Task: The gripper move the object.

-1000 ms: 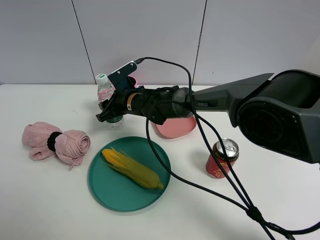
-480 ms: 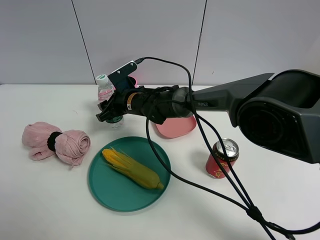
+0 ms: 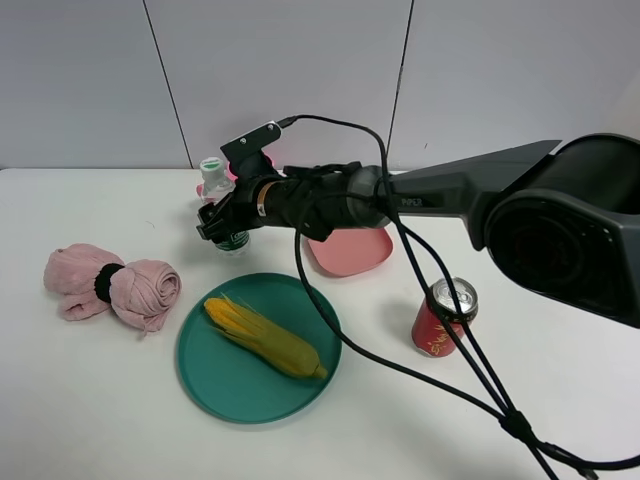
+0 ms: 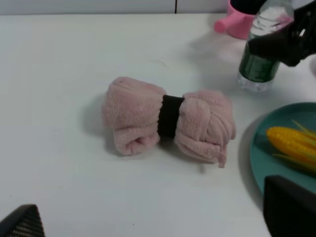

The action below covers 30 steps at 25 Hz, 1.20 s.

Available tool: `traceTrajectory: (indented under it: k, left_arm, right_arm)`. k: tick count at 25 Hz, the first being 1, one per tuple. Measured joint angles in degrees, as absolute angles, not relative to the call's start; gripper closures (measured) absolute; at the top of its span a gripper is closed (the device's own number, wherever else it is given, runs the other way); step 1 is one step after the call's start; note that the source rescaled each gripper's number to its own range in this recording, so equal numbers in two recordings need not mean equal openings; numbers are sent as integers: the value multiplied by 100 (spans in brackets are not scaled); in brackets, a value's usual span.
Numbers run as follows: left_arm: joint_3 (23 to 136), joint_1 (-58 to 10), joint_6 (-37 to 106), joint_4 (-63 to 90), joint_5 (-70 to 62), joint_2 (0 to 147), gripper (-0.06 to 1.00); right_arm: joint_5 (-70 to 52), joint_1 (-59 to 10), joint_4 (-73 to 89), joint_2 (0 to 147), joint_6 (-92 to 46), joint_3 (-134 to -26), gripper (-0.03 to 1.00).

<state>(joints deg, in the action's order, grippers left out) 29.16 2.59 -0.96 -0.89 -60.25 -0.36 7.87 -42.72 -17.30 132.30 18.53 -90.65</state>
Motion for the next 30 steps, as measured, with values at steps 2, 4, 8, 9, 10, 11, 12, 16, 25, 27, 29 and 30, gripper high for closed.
traceTrajectory:
  k: [2, 4, 8, 9, 10, 11, 12, 16, 25, 27, 29, 30]
  left_arm:
    - [2916, 259, -96, -89, -6025, -36, -6]
    - [2916, 259, -96, -89, -6025, -36, -6]
    - [2916, 259, -96, -89, -6025, -36, -6]
    - [2916, 259, -96, -89, -6025, -36, -6]
    - [2916, 259, -96, -89, -6025, -36, -6]
    - [2916, 259, -96, -89, -6025, -36, -6]
    - [2916, 259, -96, -89, -6025, -36, -6]
    - [2916, 259, -96, -89, -6025, -36, -6]
    - [2916, 259, -96, -89, -6025, -36, -6]
    - [2916, 259, -96, -89, -6025, -36, -6]
    - [2916, 259, -96, -89, -6025, -36, -6]
    - [2916, 259, -96, -89, -6025, -36, -6]
  right_arm:
    - [676, -4272, -1730, 13164, 1874, -9065, 13]
    - [543, -4272, -1730, 13088, 1953, -9065, 12]
    - [163, -4272, -1730, 12824, 2039, -9065, 11]
    - [35, -4272, -1730, 12742, 2050, -9065, 11]
    - [-86, -4272, -1730, 12671, 2082, -9065, 11]
    - [-248, -4272, -1730, 12577, 2105, -9065, 11]
    - [-420, -4284, -1730, 12481, 2120, -9065, 10]
    - [-982, -4414, -1730, 12137, 2121, -9065, 10]
    - [-2296, -5166, -1687, 11124, 2121, -9065, 10]
    - [-2513, -5280, -1669, 10798, 2090, -9065, 10]
    - [-2652, -5301, -1675, 10489, 2012, -9065, 10]
    - [-2759, -5301, -1703, 10321, 1980, -9065, 10]
